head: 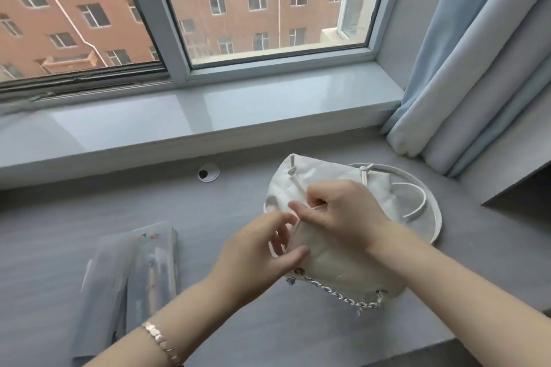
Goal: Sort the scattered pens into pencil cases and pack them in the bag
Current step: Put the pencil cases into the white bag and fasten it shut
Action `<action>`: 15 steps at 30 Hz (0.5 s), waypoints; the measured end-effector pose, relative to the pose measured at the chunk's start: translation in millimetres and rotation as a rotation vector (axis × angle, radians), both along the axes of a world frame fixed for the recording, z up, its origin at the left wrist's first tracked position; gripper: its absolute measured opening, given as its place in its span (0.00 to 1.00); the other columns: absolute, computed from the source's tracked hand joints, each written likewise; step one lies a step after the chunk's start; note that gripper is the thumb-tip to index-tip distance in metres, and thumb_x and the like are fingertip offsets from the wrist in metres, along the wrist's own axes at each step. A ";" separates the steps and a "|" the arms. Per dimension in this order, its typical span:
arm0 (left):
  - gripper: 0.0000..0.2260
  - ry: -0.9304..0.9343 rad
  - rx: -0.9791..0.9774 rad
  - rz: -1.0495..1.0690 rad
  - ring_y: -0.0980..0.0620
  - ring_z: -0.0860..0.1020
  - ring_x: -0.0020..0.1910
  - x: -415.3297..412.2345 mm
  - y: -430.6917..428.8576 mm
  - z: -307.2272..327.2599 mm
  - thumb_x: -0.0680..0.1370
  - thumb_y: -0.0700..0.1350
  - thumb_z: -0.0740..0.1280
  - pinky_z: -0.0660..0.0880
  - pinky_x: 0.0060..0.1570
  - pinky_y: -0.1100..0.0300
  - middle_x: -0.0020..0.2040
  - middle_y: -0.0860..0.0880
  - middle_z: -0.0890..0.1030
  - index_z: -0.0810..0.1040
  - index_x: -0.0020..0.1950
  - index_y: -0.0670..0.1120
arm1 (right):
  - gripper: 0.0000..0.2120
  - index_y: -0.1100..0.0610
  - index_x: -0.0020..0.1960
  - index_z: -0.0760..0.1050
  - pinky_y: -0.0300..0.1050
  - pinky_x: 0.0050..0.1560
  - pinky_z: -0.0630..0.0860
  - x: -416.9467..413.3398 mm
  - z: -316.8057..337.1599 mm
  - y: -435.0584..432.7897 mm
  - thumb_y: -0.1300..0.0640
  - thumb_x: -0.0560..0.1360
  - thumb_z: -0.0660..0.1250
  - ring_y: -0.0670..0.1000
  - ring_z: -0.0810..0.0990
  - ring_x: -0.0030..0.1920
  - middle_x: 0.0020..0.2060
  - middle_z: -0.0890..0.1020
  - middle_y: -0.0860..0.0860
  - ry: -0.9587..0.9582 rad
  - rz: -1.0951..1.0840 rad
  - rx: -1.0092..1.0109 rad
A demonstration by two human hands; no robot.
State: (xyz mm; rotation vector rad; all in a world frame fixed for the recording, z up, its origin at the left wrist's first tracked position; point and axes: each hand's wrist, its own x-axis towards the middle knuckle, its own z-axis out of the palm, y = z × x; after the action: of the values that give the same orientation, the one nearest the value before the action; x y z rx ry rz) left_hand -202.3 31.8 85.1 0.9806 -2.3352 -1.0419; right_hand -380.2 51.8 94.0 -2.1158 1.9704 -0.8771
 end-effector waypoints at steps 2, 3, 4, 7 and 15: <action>0.10 0.013 0.045 0.119 0.58 0.73 0.35 21.4 -4.2 -8.8 0.65 0.59 0.64 0.67 0.35 0.70 0.35 0.54 0.75 0.75 0.39 0.55 | 0.19 0.50 0.29 0.63 0.42 0.29 0.60 24.3 -9.3 -15.4 0.35 0.66 0.54 0.45 0.64 0.30 0.21 0.61 0.42 -0.083 0.087 0.053; 0.12 0.000 0.066 0.179 0.56 0.72 0.34 31.1 -6.2 -15.3 0.66 0.57 0.66 0.68 0.36 0.66 0.32 0.52 0.74 0.76 0.37 0.49 | 0.20 0.50 0.29 0.63 0.42 0.30 0.61 36.9 -17.2 -23.3 0.35 0.66 0.54 0.45 0.64 0.30 0.21 0.62 0.42 -0.117 0.127 0.083; 0.13 -0.026 0.098 0.239 0.55 0.71 0.33 38.1 -7.6 -20.9 0.69 0.54 0.68 0.69 0.36 0.62 0.31 0.50 0.74 0.75 0.36 0.44 | 0.21 0.51 0.29 0.64 0.43 0.30 0.61 47.9 -25.1 -29.2 0.34 0.66 0.55 0.46 0.65 0.30 0.21 0.62 0.42 -0.153 0.159 0.115; 0.13 -0.131 0.201 0.365 0.54 0.67 0.31 58.8 -10.3 -43.4 0.75 0.47 0.67 0.64 0.34 0.61 0.29 0.52 0.70 0.73 0.35 0.41 | 0.20 0.55 0.29 0.68 0.38 0.29 0.60 75.6 -55.4 -42.5 0.40 0.69 0.62 0.49 0.67 0.32 0.23 0.67 0.44 -0.182 0.218 0.169; 0.19 -0.294 0.474 0.472 0.49 0.73 0.36 72.0 -8.6 -79.5 0.68 0.57 0.61 0.68 0.39 0.54 0.34 0.47 0.76 0.76 0.38 0.40 | 0.12 0.56 0.35 0.74 0.42 0.42 0.70 72.0 -114.3 2.5 0.49 0.71 0.67 0.49 0.74 0.39 0.37 0.79 0.51 -0.103 0.094 -0.250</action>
State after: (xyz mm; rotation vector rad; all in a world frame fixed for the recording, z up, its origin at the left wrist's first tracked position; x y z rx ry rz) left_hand -130.3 23.2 5.7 1.8655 -1.9290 -1.3387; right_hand -308.2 54.4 -20.3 -2.2188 1.7770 -1.2443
